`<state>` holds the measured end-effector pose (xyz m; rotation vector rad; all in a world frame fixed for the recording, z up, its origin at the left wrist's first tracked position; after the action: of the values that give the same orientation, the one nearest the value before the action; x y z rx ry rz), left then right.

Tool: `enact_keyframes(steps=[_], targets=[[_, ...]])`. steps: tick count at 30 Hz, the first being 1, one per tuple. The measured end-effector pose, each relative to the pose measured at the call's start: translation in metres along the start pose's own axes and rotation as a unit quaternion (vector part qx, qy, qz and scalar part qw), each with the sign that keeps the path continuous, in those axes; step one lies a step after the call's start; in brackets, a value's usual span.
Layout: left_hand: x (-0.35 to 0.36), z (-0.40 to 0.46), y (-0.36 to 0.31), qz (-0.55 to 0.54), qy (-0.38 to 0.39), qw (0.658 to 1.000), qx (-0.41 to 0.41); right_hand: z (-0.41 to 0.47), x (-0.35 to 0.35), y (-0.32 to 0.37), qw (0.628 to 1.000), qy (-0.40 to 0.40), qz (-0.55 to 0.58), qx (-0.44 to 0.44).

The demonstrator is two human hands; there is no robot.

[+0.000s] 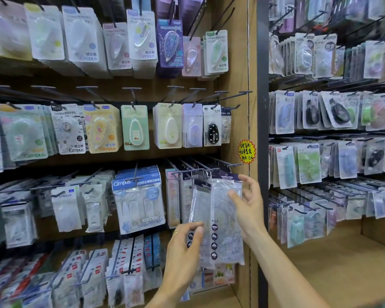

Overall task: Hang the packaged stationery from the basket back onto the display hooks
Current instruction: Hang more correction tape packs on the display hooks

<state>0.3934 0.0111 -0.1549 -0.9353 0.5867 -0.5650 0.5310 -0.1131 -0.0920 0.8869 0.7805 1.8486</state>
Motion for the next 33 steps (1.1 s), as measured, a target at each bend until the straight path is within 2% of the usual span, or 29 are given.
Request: enact_keyframes(steps=[8,14,20,22,24,27,29,33], targets=[[-0.014,0.001,0.003,0.046,0.007,0.998,0.033,0.022,-0.011,-0.001,0.995,0.009,-0.102,-0.010],[-0.018,-0.003,0.005,0.040,0.010,0.998,0.047,0.031,-0.008,-0.008,0.990,0.019,-0.142,-0.004],[-0.023,-0.002,0.003,0.035,0.018,0.998,0.055,0.063,0.012,-0.020,0.974,0.040,-0.221,0.040],[-0.022,-0.001,0.002,0.034,0.025,0.997,0.059,0.065,0.018,-0.018,0.969,0.029,-0.238,0.050],[-0.019,-0.001,0.003,0.030,0.034,0.997,0.061,0.051,0.018,-0.010,0.966,-0.005,-0.257,0.019],[-0.010,-0.001,0.006,0.034,0.046,0.995,0.078,0.009,0.005,-0.008,0.988,-0.051,-0.143,-0.010],[0.001,-0.002,0.004,0.037,0.055,0.994,0.085,-0.014,0.000,-0.008,0.998,-0.029,-0.045,0.020],[0.025,0.002,-0.008,0.023,0.073,0.992,0.098,-0.009,-0.006,-0.010,0.999,-0.031,-0.004,0.012]])
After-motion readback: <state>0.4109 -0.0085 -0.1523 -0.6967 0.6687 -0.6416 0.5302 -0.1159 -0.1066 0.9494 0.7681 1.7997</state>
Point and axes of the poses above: each hand's wrist, its own z-axis towards the middle knuckle, its own x-axis out of the palm, y = z × x, the point moved 3 cm from there along z, towards the middle knuckle, and after that the axes turned 1 degree about -x, right-handed, at the moved point
